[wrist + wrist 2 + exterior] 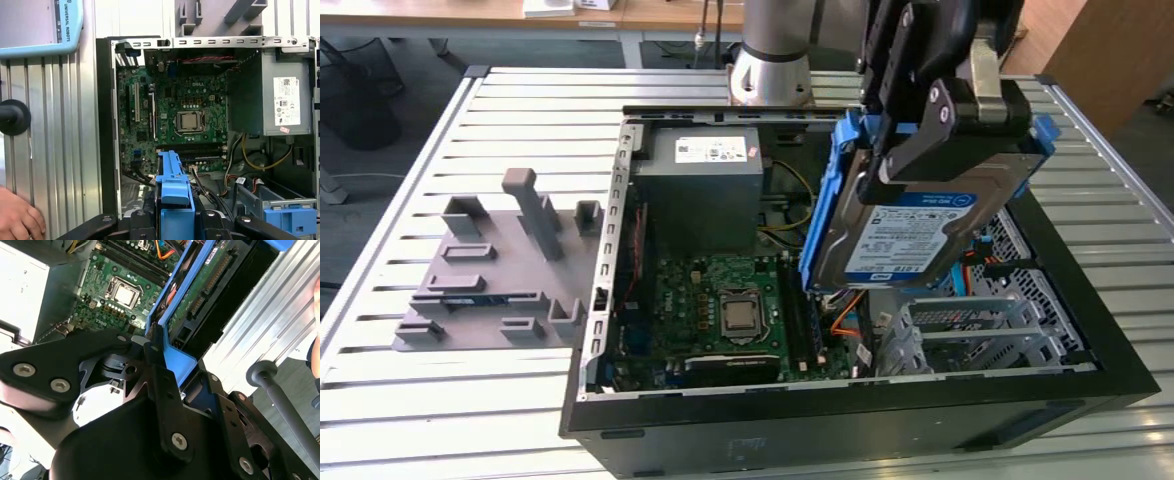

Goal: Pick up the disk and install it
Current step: 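Insert the disk into the insertion slot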

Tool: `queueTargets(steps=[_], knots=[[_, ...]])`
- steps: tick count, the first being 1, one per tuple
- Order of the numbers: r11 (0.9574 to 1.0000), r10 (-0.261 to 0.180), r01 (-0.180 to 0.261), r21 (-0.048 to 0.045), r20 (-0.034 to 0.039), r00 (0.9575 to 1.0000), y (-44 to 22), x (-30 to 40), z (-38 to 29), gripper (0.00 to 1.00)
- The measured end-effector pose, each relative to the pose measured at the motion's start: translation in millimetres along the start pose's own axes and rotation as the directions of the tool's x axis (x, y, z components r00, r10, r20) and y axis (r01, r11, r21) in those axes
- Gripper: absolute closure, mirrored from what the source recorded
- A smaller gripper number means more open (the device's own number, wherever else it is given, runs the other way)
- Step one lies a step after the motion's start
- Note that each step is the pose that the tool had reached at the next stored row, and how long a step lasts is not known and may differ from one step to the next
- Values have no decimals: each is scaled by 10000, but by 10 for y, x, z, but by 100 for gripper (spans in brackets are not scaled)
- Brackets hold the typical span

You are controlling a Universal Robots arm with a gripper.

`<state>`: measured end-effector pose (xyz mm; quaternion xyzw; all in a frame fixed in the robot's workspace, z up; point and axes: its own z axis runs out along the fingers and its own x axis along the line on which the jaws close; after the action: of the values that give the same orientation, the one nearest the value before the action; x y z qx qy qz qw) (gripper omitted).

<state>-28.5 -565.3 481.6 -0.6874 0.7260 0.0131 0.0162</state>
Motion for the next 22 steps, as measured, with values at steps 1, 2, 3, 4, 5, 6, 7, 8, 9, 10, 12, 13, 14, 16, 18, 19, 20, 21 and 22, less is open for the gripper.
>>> queueTargets(steps=[1, 2, 3, 4, 5, 6, 7, 8, 9, 10, 12, 13, 14, 16, 18, 19, 20, 21, 22], knots=[[10000, -1, 1, 1, -16, 10000, -19, 1, 2, 64], [10000, -1, 1, 2, -55, 10000, -39, 1, 3, 64], [10000, -2, 2, 5, -100, 9999, -57, 1, 5, 64], [10000, -2, 2, 7, -143, 9999, -73, 1, 9, 64], [10000, -2, 2, 9, -165, 9999, -91, 2, 13, 64], [10000, -2, 2, 9, -170, 9999, -106, 2, 19, 64], [10000, -21, 21, 8, -172, 9998, -116, 2, 24, 64], [10000, -70, 71, 7, -173, 9998, -122, 2, 30, 64], [9999, -124, 124, 4, -174, 9998, -127, 2, 36, 64], [9999, -169, 169, 2, -175, 9997, -135, 3, 41, 64], [9998, -188, 188, 1, -175, 9997, -158, 3, 51, 64], [9998, -188, 188, 1, -175, 9997, -174, 2, 56, 64], [9998, -187, 187, 1, -174, 9997, -190, 3, 60, 64], [9998, -187, 187, 1, -174, 9997, -226, 2, 69, 64], [9998, -187, 187, 1, -173, 9997, -265, 1, 78, 64], [9998, -188, 188, 1, -173, 9997, -285, 1, 83, 64], [9998, -188, 188, 1, -172, 9997, -306, 3, 89, 64], [9998, -188, 188, 1, -174, 9997, -326, 6, 94, 64], [9998, -187, 187, 1, -176, 9997, -346, 14, 99, 64]])
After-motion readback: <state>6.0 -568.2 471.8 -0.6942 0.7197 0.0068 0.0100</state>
